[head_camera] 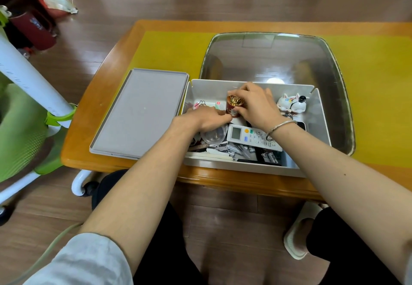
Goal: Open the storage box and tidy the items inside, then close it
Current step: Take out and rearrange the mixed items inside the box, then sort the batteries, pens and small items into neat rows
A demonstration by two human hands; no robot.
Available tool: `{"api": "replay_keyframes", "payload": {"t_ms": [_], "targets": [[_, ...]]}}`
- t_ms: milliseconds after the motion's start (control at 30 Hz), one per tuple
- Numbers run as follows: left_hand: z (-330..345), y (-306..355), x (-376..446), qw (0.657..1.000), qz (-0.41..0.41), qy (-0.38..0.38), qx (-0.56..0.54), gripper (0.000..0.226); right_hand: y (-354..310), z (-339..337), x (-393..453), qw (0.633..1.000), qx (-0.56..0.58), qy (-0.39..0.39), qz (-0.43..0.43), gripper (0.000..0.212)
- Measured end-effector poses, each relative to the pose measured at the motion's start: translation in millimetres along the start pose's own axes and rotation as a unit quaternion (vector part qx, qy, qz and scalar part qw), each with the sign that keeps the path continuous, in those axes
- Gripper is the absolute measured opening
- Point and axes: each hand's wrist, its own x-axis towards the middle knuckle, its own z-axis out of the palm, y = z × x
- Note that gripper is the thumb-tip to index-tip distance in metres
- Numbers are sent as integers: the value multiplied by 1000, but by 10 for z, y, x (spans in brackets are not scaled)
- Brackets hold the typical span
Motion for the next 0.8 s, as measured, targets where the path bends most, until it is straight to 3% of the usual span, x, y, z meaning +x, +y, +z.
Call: {"api": "replay_keyframes", "payload": {"t_ms": [100,233,433,600,800], "targets": [[24,-23,27,1000,-1,11,-1,68,11,-22,-13,1000,-18,-12,-2,56],[68,-11,38,988,27,143,42,53,58,-112,-103,1000,-9,4,8,60],[79,-34,-187,959,59,275,-33,38,139,-275,-380,998,56,19,21,39],[262,-145,-426,930,28,360,-67,28,192,-334,-679,995,96,-23,21,26],[454,-214,-605,917,18,381,-113,34,184,-192,-833,990,28,-135,26,56]]}}
